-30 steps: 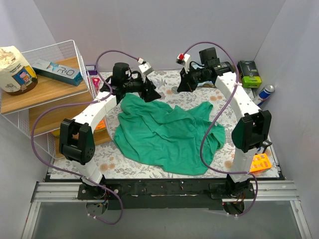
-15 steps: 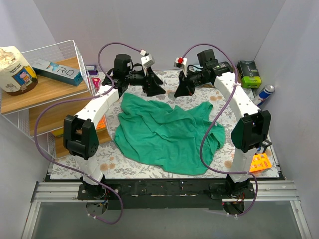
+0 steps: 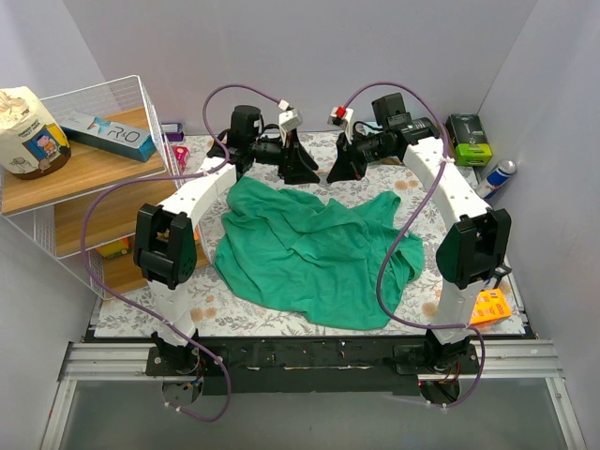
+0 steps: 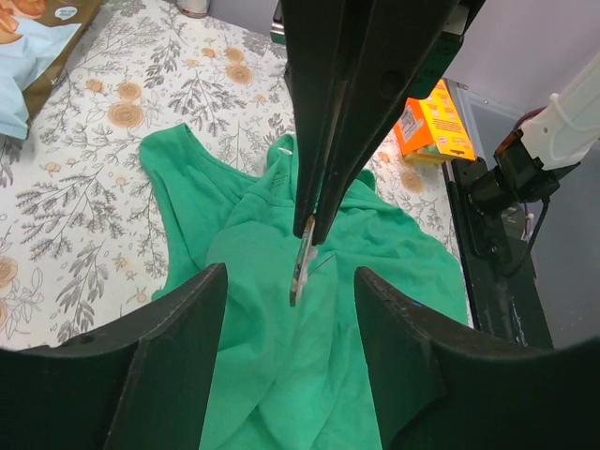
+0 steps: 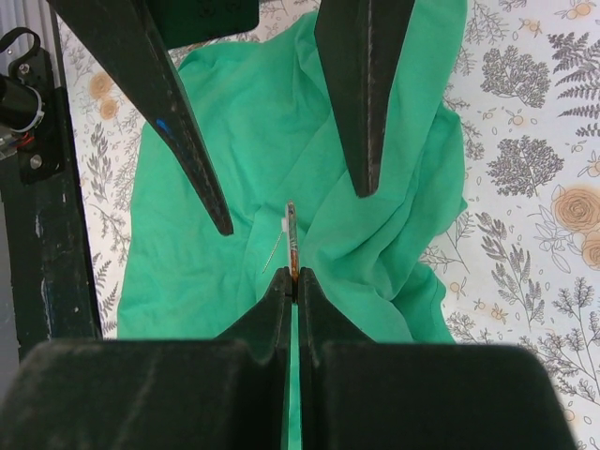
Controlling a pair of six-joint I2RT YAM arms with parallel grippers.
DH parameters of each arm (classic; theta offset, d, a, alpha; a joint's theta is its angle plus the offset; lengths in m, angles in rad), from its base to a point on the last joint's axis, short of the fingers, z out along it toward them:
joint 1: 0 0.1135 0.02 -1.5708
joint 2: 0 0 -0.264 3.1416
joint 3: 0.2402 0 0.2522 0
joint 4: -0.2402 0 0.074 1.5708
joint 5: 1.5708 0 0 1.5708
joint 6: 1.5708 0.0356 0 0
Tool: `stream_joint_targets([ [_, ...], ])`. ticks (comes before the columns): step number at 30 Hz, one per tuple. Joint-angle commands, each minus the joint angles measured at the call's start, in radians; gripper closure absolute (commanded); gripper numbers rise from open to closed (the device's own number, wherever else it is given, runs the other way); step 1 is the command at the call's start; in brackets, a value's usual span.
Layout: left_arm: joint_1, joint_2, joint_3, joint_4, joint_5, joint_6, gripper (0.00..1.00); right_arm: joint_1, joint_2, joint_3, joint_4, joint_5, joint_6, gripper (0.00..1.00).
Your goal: Remove the brooch from the garment
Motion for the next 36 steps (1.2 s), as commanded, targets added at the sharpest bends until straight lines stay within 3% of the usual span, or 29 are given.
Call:
stream_joint_targets([
  [1,-0.011,-0.002,0.047,-0.005,0.048,-0.005,0.47,-0.001,-0.051,-0.014,0.056,-0.035,0.043,0.99],
  [19,-0.031,0.012,0.048,-0.012,0.036,0.006,0.69,-0.001,-0.051,-0.011,0.070,-0.030,0.060,0.99],
  [31,-0.042,0.018,0.054,-0.028,0.014,0.030,0.76,-0.002,-0.055,-0.017,0.071,-0.027,0.060,0.99],
  [36,-0.042,0.015,0.059,-0.035,0.014,0.036,0.72,-0.001,-0.052,-0.015,0.070,-0.022,0.060,0.99],
])
